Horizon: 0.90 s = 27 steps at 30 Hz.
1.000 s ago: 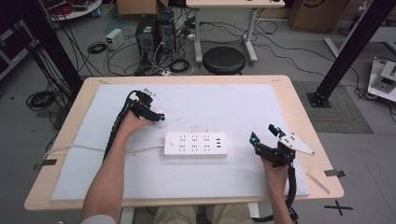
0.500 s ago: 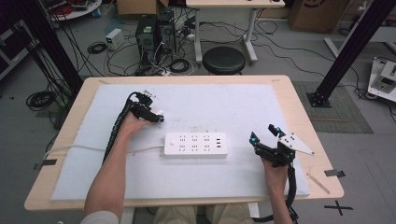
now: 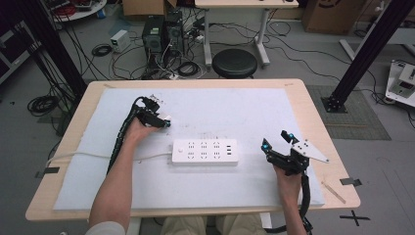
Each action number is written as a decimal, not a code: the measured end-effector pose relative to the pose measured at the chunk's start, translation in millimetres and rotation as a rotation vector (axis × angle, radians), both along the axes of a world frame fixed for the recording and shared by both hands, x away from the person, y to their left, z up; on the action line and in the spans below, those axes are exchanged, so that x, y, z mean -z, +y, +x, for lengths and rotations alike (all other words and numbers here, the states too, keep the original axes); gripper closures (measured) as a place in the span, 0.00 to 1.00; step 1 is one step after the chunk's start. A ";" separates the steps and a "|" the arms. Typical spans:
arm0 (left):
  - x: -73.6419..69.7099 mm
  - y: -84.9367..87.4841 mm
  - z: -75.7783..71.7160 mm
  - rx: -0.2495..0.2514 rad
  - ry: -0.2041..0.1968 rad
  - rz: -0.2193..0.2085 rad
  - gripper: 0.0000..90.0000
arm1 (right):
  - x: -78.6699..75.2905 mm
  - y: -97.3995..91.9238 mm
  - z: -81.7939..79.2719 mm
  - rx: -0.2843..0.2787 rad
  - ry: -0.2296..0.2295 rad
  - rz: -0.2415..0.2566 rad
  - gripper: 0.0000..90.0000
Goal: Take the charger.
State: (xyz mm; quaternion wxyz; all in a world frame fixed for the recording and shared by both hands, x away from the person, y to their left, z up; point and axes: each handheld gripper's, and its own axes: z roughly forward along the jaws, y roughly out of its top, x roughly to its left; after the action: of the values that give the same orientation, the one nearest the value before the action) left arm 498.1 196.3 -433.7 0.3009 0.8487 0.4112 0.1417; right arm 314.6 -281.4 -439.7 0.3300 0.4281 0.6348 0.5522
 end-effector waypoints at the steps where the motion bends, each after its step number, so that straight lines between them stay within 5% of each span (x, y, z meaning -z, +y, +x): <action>1: 0.1 0.2 0.0 0.001 0.000 -0.001 0.47 | -0.1 0.0 -0.1 0.000 0.001 0.000 0.23; 15: -11.9 0.9 -9.3 -0.005 -0.039 -0.010 0.47 | -0.1 0.9 0.0 0.001 0.003 -0.006 0.23; 27: -33.7 6.5 -42.4 0.001 -0.110 -0.044 0.47 | -0.4 2.0 -0.1 0.002 0.011 -0.011 0.23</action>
State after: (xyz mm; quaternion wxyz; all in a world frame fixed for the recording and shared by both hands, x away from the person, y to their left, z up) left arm 455.6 202.8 -399.9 0.3418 0.8330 0.3965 0.1789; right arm 314.6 -279.4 -439.3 0.3295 0.4301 0.6391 0.5459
